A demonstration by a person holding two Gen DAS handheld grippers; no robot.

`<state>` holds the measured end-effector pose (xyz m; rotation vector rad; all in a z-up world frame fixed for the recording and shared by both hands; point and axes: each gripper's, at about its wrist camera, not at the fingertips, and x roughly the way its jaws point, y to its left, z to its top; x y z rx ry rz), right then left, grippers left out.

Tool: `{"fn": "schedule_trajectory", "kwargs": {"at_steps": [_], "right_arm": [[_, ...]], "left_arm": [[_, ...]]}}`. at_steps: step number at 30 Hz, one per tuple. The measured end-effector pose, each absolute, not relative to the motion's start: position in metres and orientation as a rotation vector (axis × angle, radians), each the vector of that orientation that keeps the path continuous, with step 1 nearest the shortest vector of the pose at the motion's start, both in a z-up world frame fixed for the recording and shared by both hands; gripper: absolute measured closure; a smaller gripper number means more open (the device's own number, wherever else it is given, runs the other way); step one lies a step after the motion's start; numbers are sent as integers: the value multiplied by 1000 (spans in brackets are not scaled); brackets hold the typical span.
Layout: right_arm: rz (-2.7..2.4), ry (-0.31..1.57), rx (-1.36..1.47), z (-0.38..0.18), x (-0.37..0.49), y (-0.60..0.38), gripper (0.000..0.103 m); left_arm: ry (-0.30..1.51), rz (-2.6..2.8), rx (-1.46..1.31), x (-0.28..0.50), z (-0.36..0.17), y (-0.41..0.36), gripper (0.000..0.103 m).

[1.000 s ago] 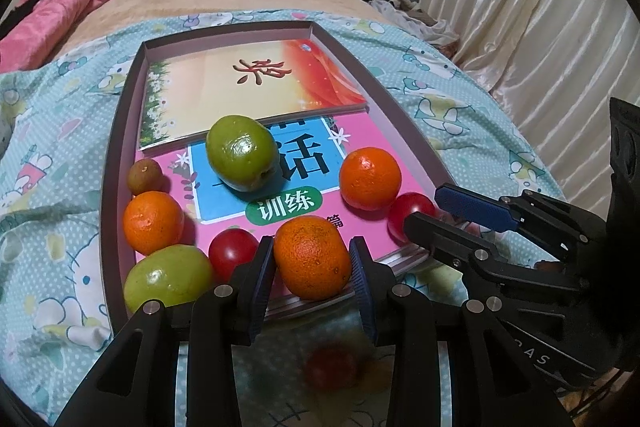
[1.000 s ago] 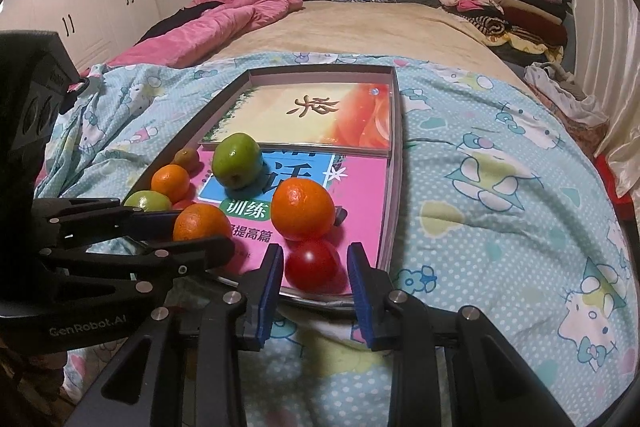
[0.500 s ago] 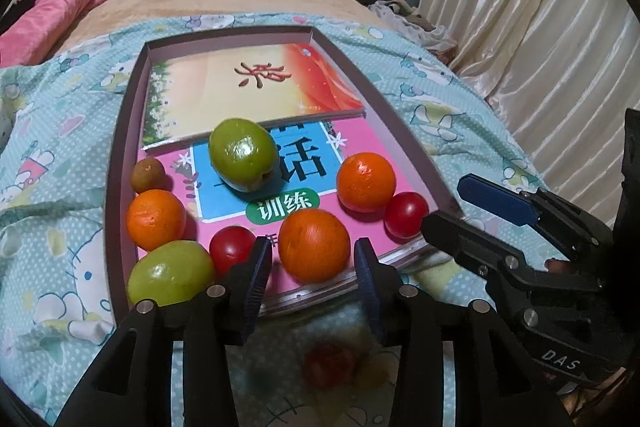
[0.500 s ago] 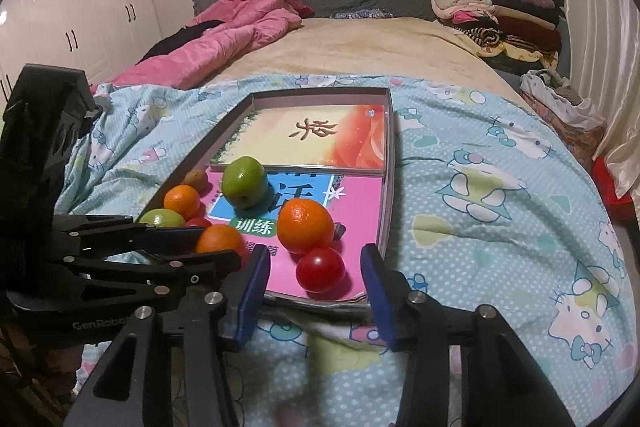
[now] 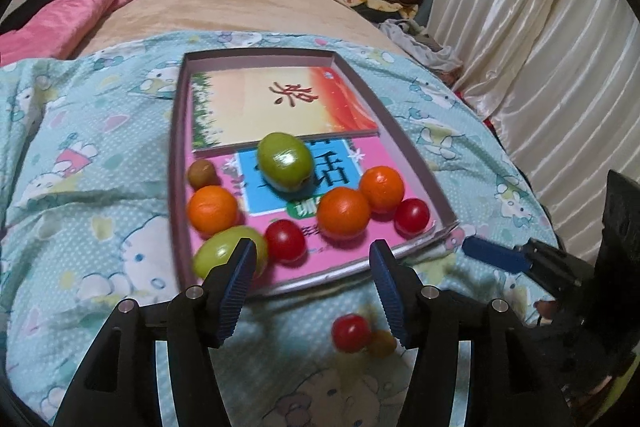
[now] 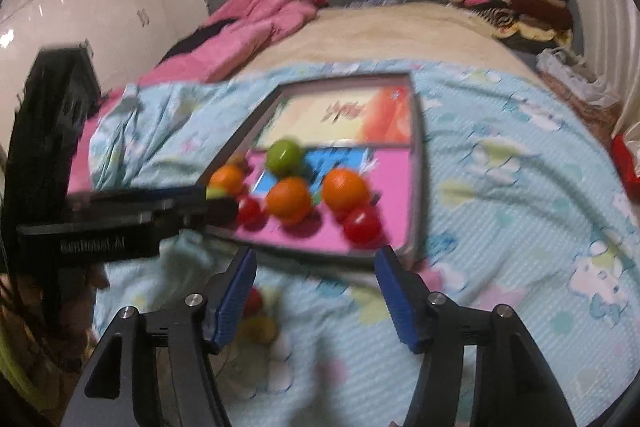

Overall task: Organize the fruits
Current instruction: 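Open the left tool to release the orange while the right tool releases the tomato, then grasp a red cherry tomato with the left tool while the right tool grasps a small brown kiwi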

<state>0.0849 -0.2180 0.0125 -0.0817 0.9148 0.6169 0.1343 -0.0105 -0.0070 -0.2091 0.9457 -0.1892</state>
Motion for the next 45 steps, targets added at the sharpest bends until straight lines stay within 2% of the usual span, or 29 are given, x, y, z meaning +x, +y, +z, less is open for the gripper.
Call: {"fn": "schedule_trajectory", "kwargs": {"at_steps": [14,21,27,33,39,41,45], "right_arm": [[701,979,-344,-11,52,-170,43],[665,1064,-364,-30,60,-171,51],[681,1110,-341,-42,67,-169,66],[694,1124,-324,-44,69,-169,78],[689,1123,-340,-44,68,-167,80],[689,1118,-348,-43,67,-167,80],[695,1112,-343,-42,67,-167,80]], "left_arm": [[1042,-234,-177,111,-18,-18,43],[1149,-249,-157,115,-44,-26,43],[1149,-291,-161,116,-49,-34,44],[1171,-317,-176,121,-57,-38,58],[1188,-328,-193,129,-67,-40,68],[1181,-338,-199,129,-65,-41,75],[1164,-338,-182,126,-60,-42,75]]}}
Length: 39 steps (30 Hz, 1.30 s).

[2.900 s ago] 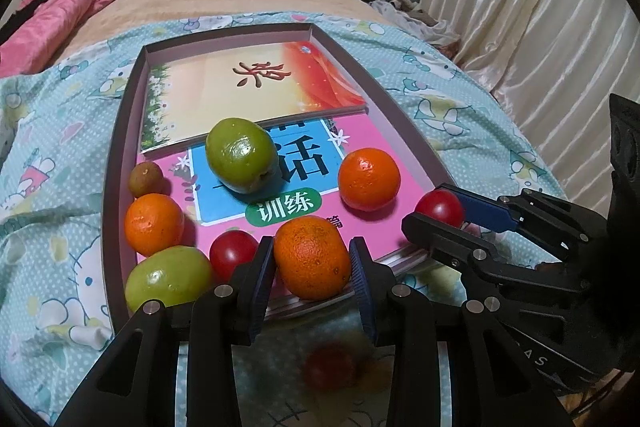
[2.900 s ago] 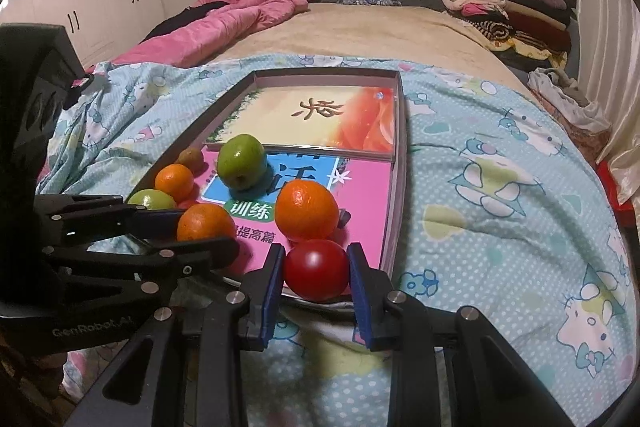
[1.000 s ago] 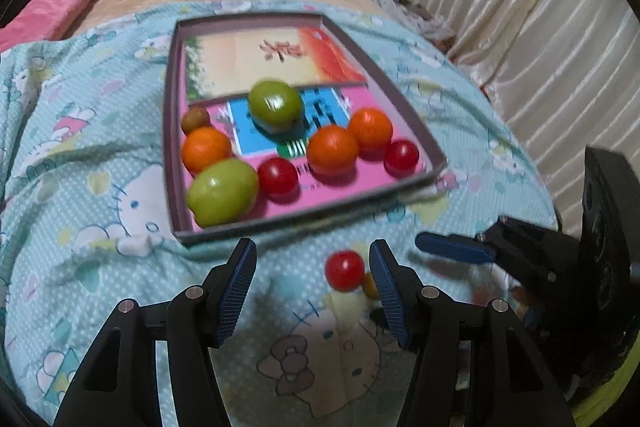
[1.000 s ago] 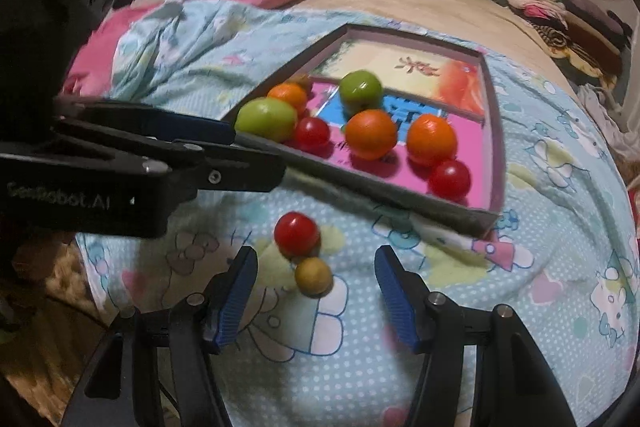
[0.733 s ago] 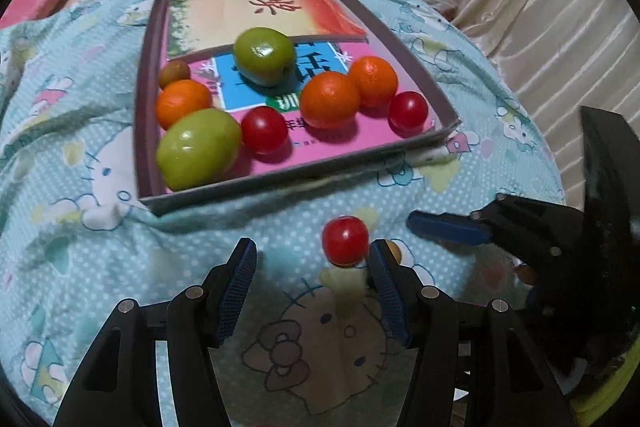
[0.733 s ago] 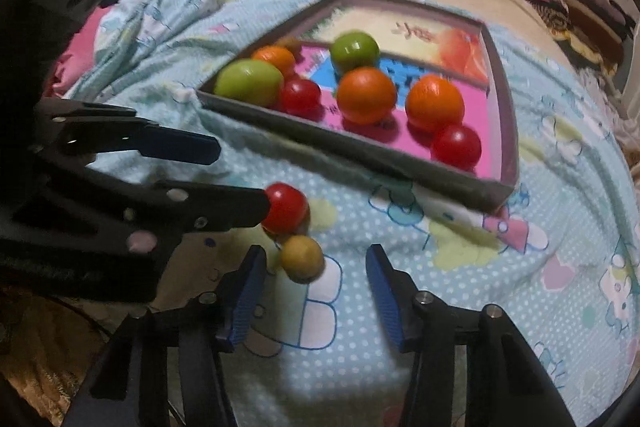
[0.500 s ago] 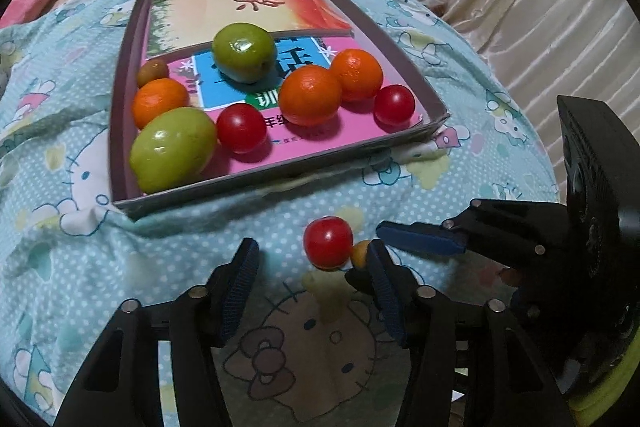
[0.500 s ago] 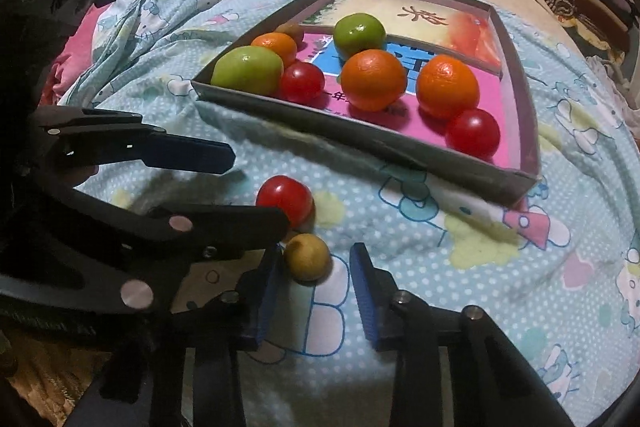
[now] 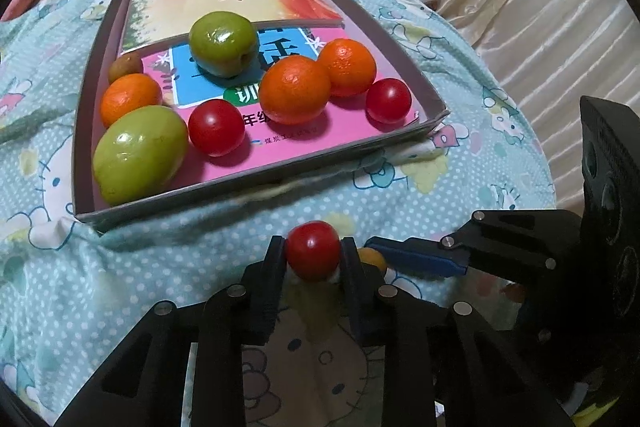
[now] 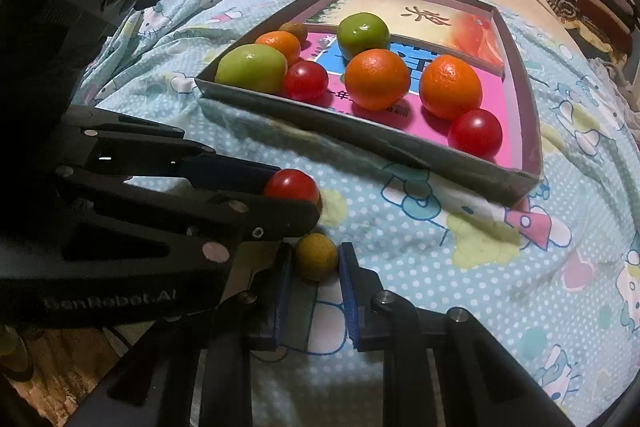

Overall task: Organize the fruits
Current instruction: 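Grasp a red cherry tomato with the left tool while the right tool grasps a small brown kiwi, then carry the tomato with the left tool while the right tool carries the kiwi over the book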

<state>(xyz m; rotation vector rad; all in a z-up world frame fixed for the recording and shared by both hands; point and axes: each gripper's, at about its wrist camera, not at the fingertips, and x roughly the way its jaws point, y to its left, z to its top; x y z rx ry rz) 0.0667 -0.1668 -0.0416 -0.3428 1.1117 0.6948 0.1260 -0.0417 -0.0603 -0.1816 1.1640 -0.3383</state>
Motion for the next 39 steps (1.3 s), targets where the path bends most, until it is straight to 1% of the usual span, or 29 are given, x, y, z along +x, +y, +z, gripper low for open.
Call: {"fn": "schedule_trajectory", "kwargs": {"at_steps": [10,18,26,39], "right_arm": [[746,1003,-214,-10,66,-181,80],[714,851,-138,17,75,-195,80],[605,761,-73,30,100,-210,80],[551,745,-57,25,112,-217,80]], "left_arm": [[957,-258,-230,116,-5,-10,75],[865,-173,-237,119,14,9,75],[858,-177,-239,128,14,2,75],[919,-186,-168,141,-9,-25,75]]}}
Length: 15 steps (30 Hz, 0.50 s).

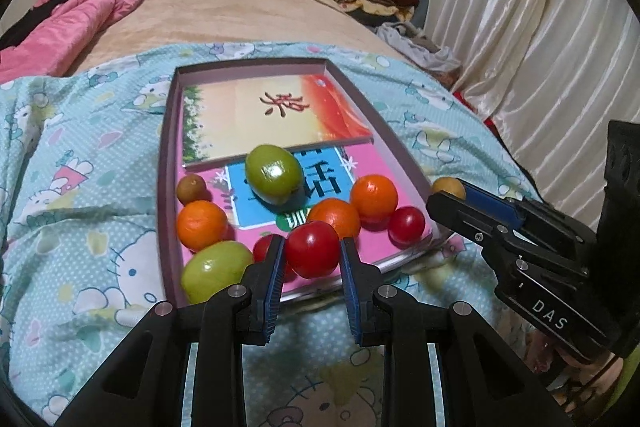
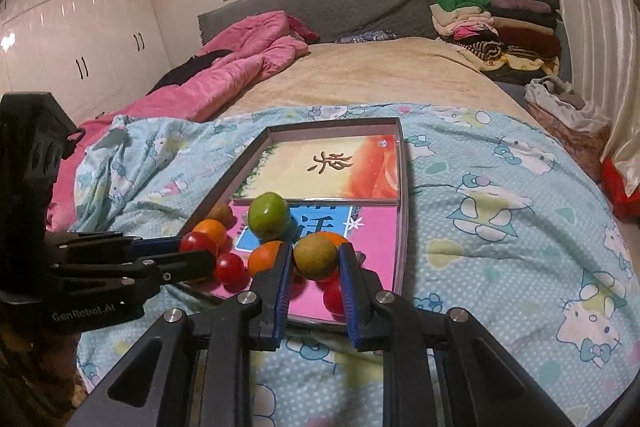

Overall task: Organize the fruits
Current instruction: 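Carry the tomato with the left tool while the right tool carries the kiwi over the book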

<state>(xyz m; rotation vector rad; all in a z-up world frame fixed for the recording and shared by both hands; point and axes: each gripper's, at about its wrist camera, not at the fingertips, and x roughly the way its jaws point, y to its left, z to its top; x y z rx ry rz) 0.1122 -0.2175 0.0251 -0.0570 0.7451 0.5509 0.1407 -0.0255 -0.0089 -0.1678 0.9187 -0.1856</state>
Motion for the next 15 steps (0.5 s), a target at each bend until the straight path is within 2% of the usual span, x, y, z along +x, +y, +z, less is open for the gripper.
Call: {"fn": "schedule_trajectory", "kwargs": {"at_steps": [15], "right_arm": [[566,791,-124,8,113,-205,80]], "left_arm": [[970,-176,-127,147,-30,-31,75]]}}
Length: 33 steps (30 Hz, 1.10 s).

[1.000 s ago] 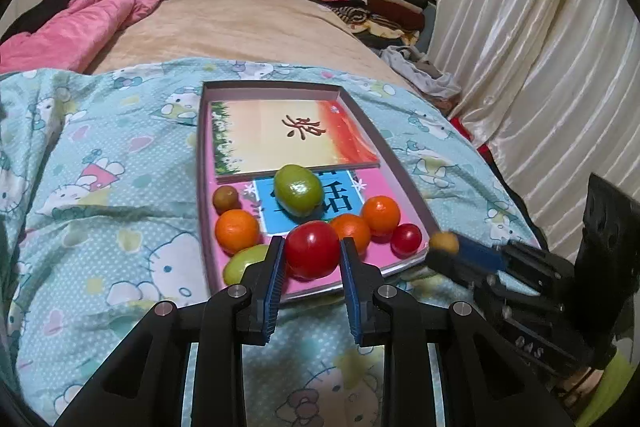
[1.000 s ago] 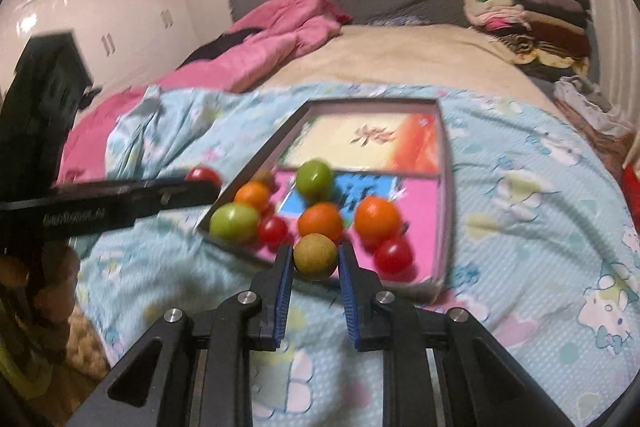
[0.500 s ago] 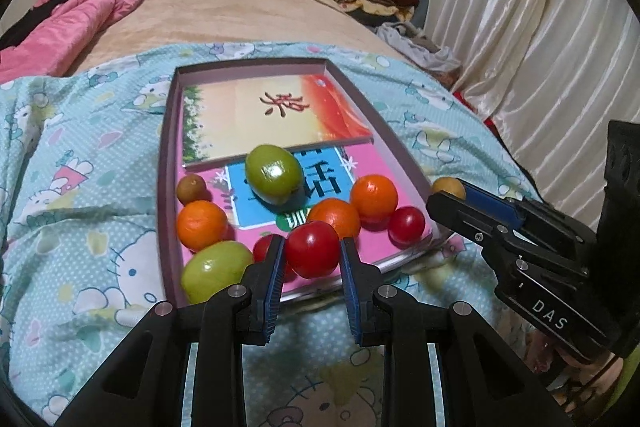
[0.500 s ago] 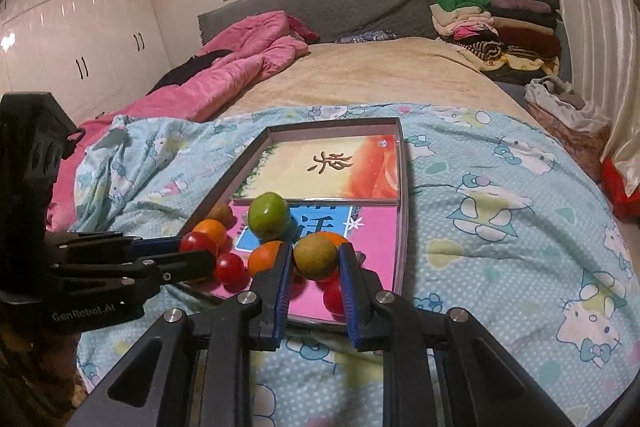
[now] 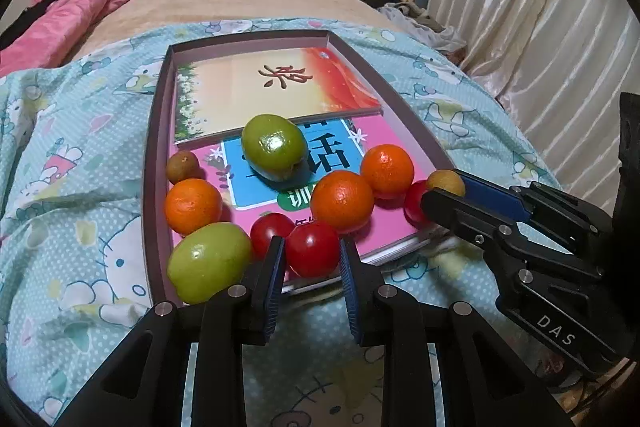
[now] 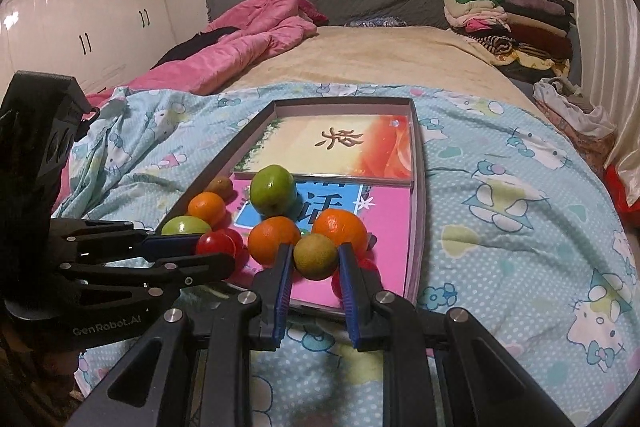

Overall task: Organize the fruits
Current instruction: 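Carry the tomato with the left tool while the right tool carries the kiwi over the book, then open the right tool to set the kiwi on the book while the left tool releases the tomato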

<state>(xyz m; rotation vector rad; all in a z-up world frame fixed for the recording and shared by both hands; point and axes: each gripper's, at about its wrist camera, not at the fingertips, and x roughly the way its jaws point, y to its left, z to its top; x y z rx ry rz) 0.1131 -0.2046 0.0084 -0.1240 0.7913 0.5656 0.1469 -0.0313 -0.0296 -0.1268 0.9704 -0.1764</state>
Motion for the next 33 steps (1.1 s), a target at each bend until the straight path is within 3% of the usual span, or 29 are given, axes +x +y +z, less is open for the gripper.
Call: {"fn": "schedule_trajectory", "kwargs": {"at_steps": [33], "right_arm": [[553,832,-167,-6,115,-195,80]], "left_arm": [[955,-164,-129,152,-30,-28,75]]}}
